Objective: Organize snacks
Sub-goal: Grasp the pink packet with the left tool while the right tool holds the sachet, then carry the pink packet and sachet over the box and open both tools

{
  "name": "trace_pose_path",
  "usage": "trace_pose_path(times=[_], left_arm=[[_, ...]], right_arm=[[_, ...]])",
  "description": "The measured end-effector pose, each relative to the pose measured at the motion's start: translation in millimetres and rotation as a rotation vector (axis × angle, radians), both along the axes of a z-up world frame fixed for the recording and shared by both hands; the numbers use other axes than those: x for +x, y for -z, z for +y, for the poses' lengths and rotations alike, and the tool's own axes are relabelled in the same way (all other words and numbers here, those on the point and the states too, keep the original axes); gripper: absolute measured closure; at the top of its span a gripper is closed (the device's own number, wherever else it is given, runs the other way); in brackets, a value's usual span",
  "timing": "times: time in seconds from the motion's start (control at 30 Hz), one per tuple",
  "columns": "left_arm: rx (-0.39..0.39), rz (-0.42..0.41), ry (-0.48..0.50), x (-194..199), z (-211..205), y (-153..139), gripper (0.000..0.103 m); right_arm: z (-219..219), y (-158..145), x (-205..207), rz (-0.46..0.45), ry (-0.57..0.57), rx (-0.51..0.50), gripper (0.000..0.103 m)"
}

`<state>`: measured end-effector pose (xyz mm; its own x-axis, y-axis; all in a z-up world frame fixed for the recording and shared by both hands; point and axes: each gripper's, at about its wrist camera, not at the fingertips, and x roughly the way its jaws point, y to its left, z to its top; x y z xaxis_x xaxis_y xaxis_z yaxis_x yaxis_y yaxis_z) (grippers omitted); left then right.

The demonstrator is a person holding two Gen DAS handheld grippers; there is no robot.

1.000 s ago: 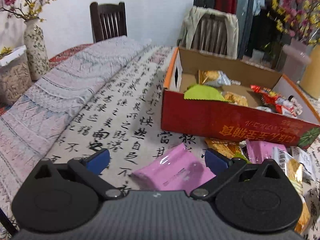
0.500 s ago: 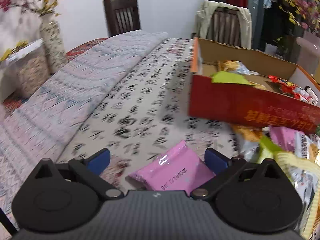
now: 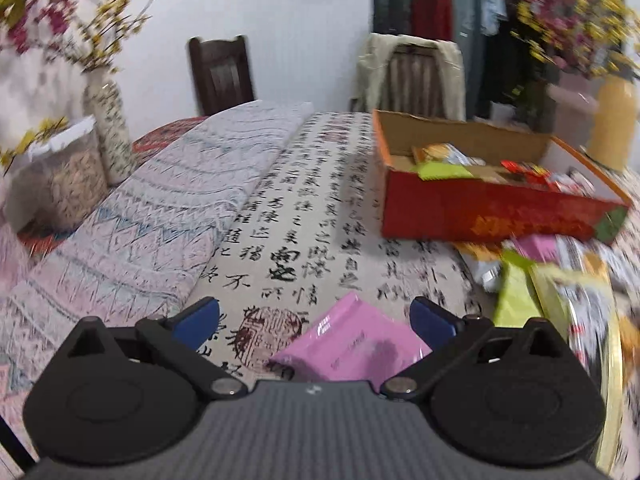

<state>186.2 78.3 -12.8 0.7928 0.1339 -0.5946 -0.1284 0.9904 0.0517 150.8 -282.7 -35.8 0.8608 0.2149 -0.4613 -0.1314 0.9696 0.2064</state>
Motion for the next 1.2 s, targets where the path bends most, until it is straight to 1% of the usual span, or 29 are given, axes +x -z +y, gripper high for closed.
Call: trace_pose_path(times=[0.17, 0.23, 0.4, 0.53, 0.67, 0.77, 0.9, 0.97, 1.03, 1.07, 1.13, 1.17, 1.2], left_arm=[[0.037, 0.017, 0.103, -15, -4, 7, 0.000], [0.057, 0.021, 0.126, -18, -8, 11, 0.000], [0.093, 0.053, 0.146, -6, -12, 22, 0.000], [0.088, 0.062, 0.140, 8, -10, 25, 0.000], [0.073, 0.093, 0.116, 23, -10, 30, 0.000], [0.044, 0.098, 0.094, 26, -7, 31, 0.000], [-0.042, 0.127, 0.055, 28, 2, 32, 0.000], [-0.055, 0.128, 0.043, 27, 3, 32, 0.001], [-0.063, 0.123, 0.034, 25, 3, 31, 0.008], [-0.066, 0.122, 0.035, 24, 3, 30, 0.010], [-0.067, 0.115, 0.045, 22, 1, 28, 0.021], [-0.070, 0.113, 0.047, 21, 0, 27, 0.023], [-0.074, 0.108, 0.049, 20, 0, 26, 0.028]], right_arm=[[0, 0, 0, 0.001, 0.004, -0.004, 0.060], [1, 0, 1, 0.001, 0.007, -0.005, 0.060], [1, 0, 1, 0.002, 0.011, -0.009, 0.060], [2, 0, 1, 0.002, 0.013, -0.011, 0.060], [2, 1, 1, 0.003, 0.014, -0.011, 0.060], [2, 1, 1, 0.003, 0.013, -0.010, 0.060], [2, 1, 1, 0.003, 0.012, -0.010, 0.060], [2, 1, 1, 0.003, 0.012, -0.010, 0.060], [2, 1, 1, 0.003, 0.012, -0.011, 0.060], [2, 1, 1, 0.003, 0.012, -0.011, 0.060], [2, 1, 1, 0.004, 0.012, -0.011, 0.060], [2, 1, 1, 0.003, 0.012, -0.011, 0.060], [2, 1, 1, 0.003, 0.012, -0.011, 0.060]])
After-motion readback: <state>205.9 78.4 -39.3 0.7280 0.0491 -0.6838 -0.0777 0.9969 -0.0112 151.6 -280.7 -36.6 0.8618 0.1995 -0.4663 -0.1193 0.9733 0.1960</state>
